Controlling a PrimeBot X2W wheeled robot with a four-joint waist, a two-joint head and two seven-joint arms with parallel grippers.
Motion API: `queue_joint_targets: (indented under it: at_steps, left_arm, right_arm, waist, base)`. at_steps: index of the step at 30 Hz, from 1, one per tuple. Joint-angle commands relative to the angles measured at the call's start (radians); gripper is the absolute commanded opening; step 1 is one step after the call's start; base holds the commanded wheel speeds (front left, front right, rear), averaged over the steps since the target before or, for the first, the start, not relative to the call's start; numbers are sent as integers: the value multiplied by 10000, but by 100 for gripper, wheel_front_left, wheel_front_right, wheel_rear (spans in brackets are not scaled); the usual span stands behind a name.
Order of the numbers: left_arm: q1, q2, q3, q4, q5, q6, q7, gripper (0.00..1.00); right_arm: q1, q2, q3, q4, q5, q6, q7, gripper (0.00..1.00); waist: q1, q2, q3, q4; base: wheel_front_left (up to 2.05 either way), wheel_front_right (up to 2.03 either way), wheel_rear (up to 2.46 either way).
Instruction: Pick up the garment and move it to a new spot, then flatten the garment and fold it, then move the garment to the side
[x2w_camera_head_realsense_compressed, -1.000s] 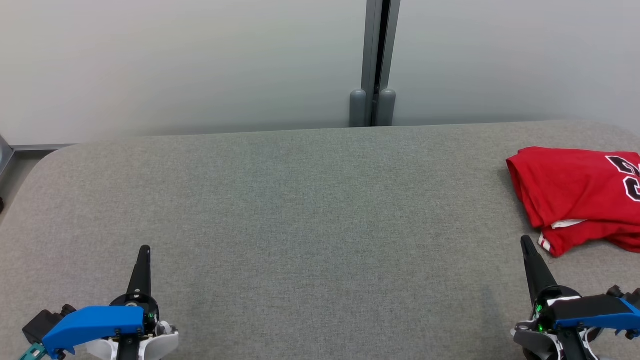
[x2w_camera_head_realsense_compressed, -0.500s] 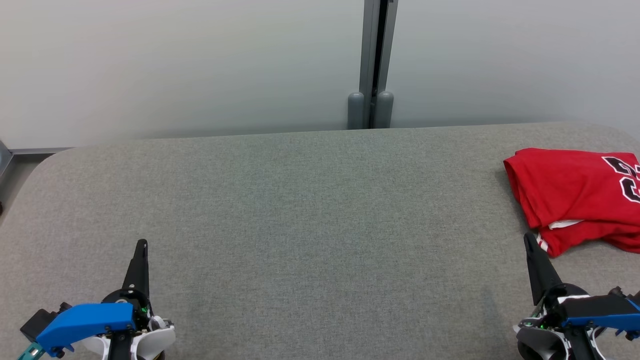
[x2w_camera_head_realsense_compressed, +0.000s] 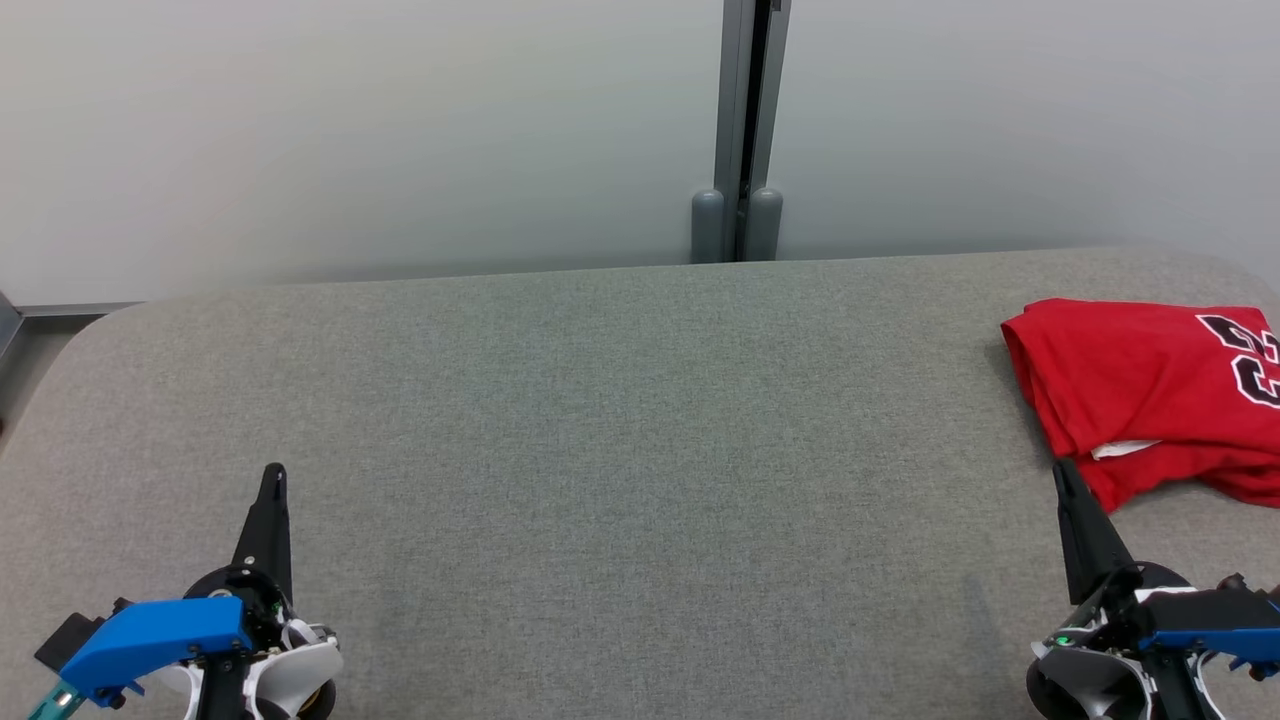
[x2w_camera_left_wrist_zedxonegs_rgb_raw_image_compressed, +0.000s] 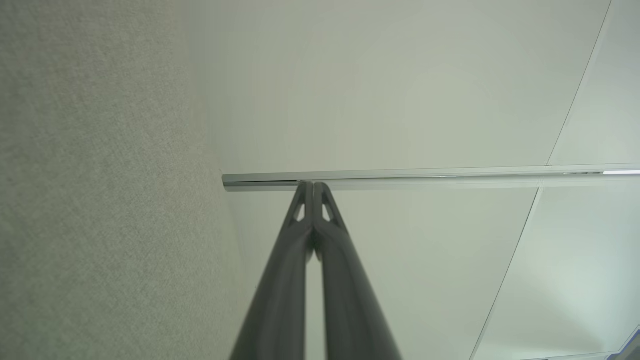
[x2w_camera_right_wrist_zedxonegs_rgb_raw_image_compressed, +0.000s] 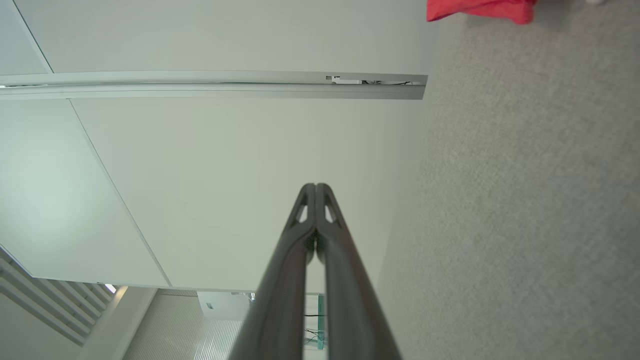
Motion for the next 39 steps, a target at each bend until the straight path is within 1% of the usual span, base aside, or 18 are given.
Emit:
queue_joint_targets:
  at_steps: [1,39]
  left_arm:
    - [-110,-17,26,-47,-35,-42,50,0]
    - [-105,-17,21,-47,-38,-42,44,0]
  right_arm:
    - [-87,-33,-27,-39,62,0,39,0]
    - [-85,-33,-23,-36,58,0,34,0]
  waist:
    - [0,0,0,0]
    - [0,0,0,0]
  base:
    - [0,0,0]
    - [0,0,0]
